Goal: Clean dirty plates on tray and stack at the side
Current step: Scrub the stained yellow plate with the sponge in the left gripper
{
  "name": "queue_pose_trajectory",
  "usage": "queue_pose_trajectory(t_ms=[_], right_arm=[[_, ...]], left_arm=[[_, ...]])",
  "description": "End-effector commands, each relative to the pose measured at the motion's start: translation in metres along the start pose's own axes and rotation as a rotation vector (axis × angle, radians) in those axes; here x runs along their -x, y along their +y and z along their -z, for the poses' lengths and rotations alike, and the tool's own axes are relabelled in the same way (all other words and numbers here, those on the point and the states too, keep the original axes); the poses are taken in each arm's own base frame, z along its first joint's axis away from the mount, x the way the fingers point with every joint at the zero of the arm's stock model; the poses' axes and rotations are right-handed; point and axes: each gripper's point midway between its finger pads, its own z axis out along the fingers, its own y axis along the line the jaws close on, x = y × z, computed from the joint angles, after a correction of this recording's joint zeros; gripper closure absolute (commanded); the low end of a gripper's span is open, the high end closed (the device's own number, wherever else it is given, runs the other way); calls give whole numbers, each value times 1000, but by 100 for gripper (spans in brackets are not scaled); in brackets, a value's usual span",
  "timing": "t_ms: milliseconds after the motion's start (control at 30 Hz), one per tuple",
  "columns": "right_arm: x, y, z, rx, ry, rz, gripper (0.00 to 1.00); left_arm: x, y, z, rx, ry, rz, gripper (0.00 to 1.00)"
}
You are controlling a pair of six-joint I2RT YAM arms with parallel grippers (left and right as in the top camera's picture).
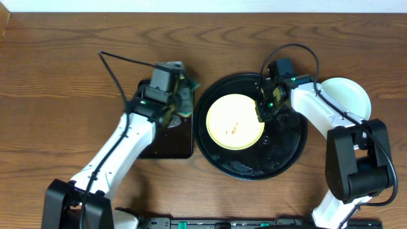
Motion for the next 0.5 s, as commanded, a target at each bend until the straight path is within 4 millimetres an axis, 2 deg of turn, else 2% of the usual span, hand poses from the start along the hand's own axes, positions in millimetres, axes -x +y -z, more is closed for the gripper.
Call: queue_pose_trajectory(t_ms=[0, 100, 267, 467], right_arm=[[-12, 2, -7, -1, 31, -24, 99], [-19, 0, -11, -3, 48, -28, 99], [-32, -3, -23, -4, 62, -50, 99], [-41, -7, -35, -4, 55, -56, 99]], left_arm=[[-4, -59, 0, -205, 24, 50, 92], [-14, -74, -14, -196, 42, 95, 93], [-54, -91, -50, -157, 144, 180, 92], [-96, -131, -81, -207, 200, 113, 93]])
